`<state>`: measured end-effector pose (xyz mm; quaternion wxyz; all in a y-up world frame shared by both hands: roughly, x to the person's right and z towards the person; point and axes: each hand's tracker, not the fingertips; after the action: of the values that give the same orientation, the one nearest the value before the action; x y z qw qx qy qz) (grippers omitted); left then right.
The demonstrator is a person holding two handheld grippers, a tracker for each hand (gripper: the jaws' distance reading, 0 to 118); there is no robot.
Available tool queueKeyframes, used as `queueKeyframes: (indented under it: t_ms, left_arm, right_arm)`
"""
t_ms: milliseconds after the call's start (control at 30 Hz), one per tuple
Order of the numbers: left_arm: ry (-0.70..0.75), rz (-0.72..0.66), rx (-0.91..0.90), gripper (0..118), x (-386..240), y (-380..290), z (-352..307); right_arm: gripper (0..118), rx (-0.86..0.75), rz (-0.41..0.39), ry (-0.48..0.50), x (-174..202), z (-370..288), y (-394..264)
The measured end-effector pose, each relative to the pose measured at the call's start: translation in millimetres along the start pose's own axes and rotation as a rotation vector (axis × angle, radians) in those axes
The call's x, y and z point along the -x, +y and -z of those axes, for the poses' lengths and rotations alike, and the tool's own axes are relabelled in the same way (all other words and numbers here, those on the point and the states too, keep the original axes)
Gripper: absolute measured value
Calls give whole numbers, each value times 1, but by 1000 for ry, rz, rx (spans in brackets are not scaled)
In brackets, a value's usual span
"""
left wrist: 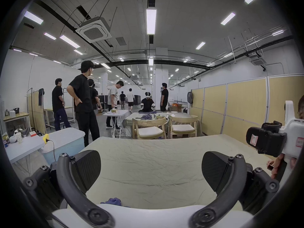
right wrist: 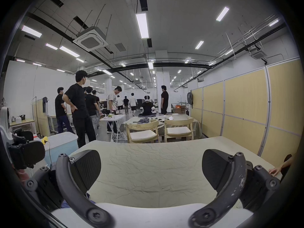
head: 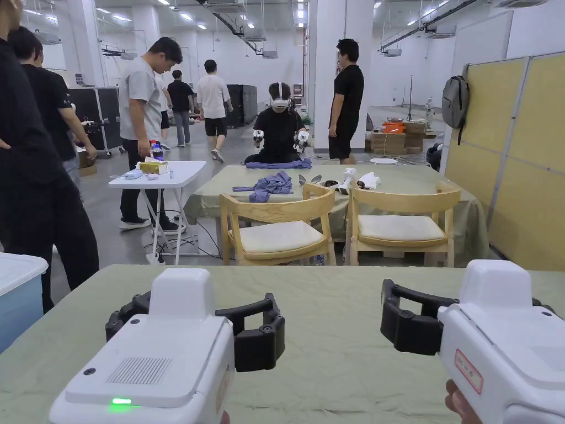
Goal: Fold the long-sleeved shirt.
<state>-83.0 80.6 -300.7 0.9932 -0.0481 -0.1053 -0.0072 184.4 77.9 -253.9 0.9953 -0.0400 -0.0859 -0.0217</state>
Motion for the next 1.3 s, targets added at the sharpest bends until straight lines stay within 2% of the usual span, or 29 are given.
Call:
queueKeyframes:
  t_ms: [267, 400, 667, 1100, 1300]
  left_arm:
    - [-13, -5, 2, 118, -1, -2, 1]
    - [-20, -10, 7, 118, -2, -1, 2]
    - [-24, 10, 1, 118, -4, -1, 3]
    - [-33, -12, -9, 118, -3, 4, 2]
    - [-35, -5, -13, 118, -5, 4, 1]
  right_arm:
    - [118, -18, -5, 7, 0, 1, 0]
    - [118, -24, 38, 47, -3, 2, 0]
    - [118, -27, 1, 42, 0, 1, 1]
    - [118, -6, 46, 30, -5, 3, 2]
    - [118, -1, 31, 30, -6, 4, 5]
